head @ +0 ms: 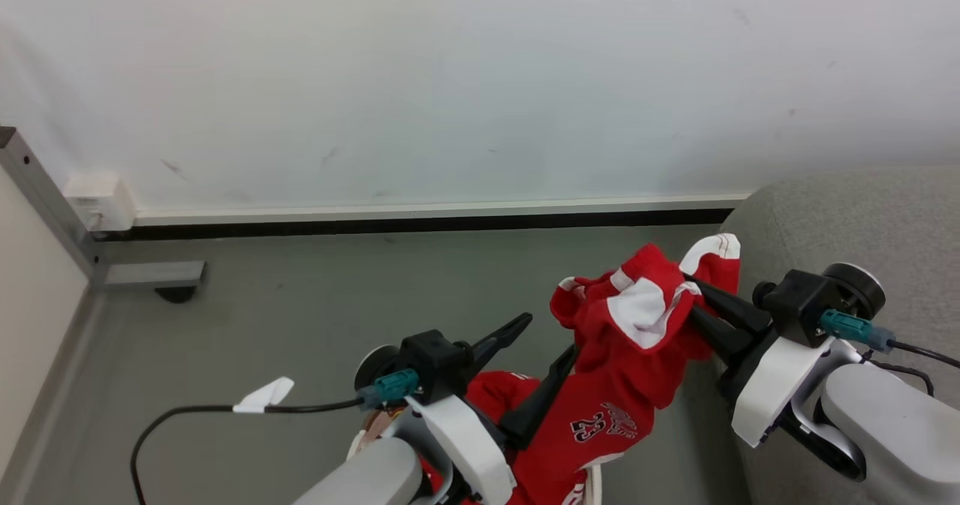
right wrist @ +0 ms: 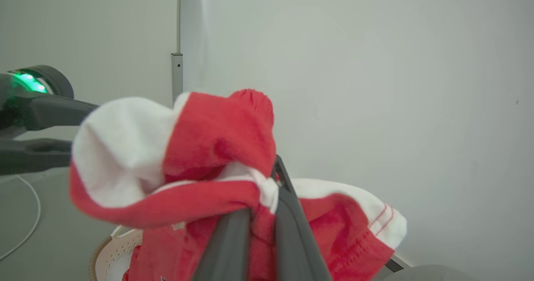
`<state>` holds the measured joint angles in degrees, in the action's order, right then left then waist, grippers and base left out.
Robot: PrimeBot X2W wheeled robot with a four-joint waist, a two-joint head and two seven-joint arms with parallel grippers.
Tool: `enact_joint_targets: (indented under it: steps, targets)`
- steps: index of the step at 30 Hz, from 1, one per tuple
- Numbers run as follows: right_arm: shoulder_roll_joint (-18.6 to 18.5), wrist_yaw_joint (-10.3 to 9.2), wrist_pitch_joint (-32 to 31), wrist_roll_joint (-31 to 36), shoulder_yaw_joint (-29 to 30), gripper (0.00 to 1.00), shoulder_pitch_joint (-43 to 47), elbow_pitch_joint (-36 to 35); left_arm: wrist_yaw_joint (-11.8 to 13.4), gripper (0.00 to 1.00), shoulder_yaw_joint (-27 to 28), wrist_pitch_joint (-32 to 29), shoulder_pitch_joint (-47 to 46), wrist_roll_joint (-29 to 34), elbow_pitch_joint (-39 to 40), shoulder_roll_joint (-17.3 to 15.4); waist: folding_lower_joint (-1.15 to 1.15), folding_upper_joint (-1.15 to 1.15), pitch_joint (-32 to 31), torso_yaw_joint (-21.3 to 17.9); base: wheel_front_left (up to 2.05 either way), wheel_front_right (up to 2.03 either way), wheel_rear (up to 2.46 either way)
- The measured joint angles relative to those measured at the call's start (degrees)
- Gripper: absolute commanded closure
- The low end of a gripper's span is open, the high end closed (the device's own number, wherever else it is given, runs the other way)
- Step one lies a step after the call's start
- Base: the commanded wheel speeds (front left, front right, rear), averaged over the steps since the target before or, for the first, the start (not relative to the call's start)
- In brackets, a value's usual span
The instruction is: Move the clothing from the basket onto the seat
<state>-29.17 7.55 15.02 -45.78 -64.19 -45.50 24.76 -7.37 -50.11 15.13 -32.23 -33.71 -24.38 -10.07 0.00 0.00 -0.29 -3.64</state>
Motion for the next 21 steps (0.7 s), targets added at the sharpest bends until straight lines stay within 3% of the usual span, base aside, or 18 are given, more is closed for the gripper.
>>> enact_joint_targets:
  steps: [21]
  targets:
    - [-4.93, 0.00, 0.01, 1.92, 7.35, 1.00, 4.31, -3.16, 0.00, 0.00, -0.45, 0.01, 1.78, -0.19, 0.90, 0.48, 0.00, 0.00, -0.17, -12.12, 0.00, 0.00, 0.00]
